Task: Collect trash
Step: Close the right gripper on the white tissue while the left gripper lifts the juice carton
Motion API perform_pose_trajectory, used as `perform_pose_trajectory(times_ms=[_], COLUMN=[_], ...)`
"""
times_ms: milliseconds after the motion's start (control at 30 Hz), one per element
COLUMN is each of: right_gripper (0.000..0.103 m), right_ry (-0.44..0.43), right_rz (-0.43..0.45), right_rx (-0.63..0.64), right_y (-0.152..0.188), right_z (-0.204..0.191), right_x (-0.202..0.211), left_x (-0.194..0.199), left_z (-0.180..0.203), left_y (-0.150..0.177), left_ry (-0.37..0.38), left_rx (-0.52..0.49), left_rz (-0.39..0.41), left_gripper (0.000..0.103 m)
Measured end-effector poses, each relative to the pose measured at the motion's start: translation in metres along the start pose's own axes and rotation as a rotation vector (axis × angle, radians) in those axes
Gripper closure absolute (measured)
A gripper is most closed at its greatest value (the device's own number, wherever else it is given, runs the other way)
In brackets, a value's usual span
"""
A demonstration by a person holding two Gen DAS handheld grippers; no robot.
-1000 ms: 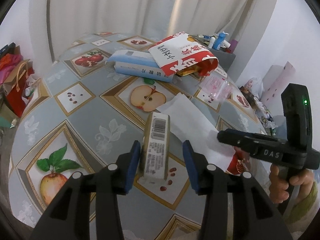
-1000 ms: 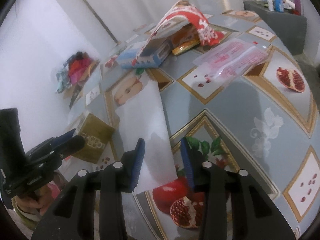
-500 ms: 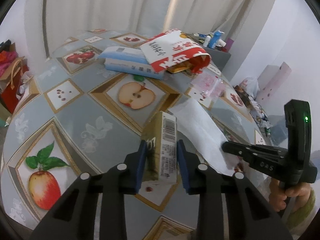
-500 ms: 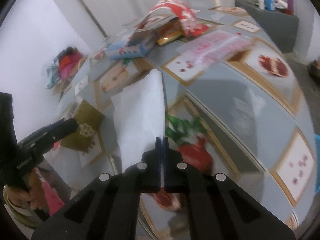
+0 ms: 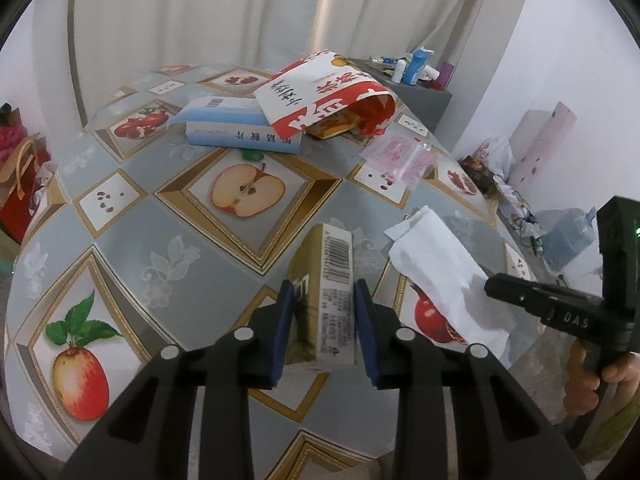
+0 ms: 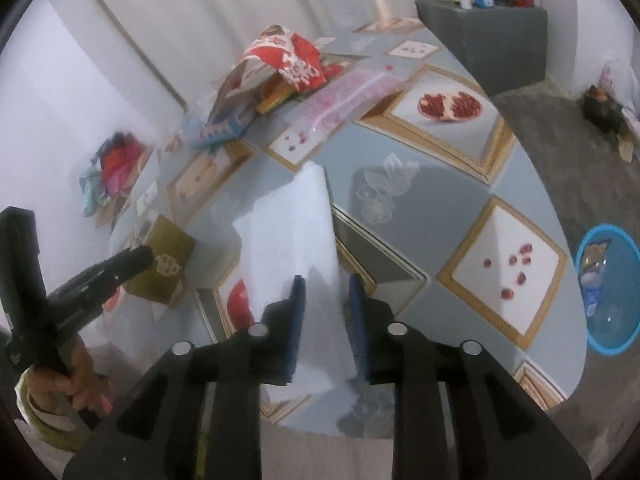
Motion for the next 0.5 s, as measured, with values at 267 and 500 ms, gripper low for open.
perform_pose_trajectory(times_ms=[267,500], right_gripper=[0.079,0.091], right_ry=[0.037,0.059], right_rz=[-0.012,-0.015], right_rx=[0.039,0.052], right_y=[-0.007,-0.008], right_z=[-0.002,-0.002], right_x=[-0.017,-0.022], left_x=[-0.006,-0.008], left_z=[-0.001,0.001], left_y=[0.0,0.0], left_ry=[-0.013,-0.016], left_rx=[-0.011,-0.022], left_rz=[-0.013,-0.01], left_gripper=[0.073,0.073])
Point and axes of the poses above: each gripper's, at about its wrist camera, not at the fingertips, and x roughly against the way its jaws point, z to its right, y to its underside, the point moved 10 cm from there along -x, roughly the way its jaws point, and after that the axes turned 7 degrees about -y, right-handed, at the moved point
